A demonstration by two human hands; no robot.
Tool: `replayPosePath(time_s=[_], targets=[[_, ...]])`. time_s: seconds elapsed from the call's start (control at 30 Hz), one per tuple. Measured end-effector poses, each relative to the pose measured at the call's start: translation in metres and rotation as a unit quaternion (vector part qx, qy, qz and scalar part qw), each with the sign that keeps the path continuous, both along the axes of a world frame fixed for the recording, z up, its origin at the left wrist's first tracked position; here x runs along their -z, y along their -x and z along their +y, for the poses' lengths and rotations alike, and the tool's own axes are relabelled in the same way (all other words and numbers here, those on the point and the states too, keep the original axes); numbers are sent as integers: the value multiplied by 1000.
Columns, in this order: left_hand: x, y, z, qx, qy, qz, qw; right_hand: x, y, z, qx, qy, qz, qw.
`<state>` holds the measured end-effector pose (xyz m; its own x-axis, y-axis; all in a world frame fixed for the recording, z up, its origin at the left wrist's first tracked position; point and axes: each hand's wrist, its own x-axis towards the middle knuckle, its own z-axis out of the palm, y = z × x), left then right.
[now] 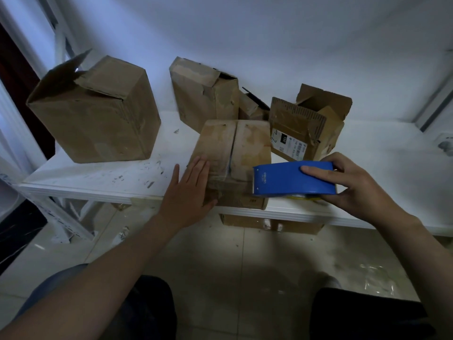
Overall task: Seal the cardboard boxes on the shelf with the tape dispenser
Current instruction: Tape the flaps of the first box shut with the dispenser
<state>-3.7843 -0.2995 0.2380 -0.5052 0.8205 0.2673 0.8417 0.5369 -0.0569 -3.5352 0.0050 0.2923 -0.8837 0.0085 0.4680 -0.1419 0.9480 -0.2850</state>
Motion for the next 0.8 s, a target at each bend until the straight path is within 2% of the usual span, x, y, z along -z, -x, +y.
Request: replayPosePath(time_s=[0.37,0.53,0.67,0.8], targets=[[2,-9,12,-43,14,61,997,15,11,7,25,36,-5,999],[5,-32,42,-3,1,64,998,18,10,8,13,48,0,999],[-1,-44,72,55,34,64,996,21,8,8,16,47,-3,999],[-2,-45,78,60,48,71,994,23,6,7,14,45,-3,999]])
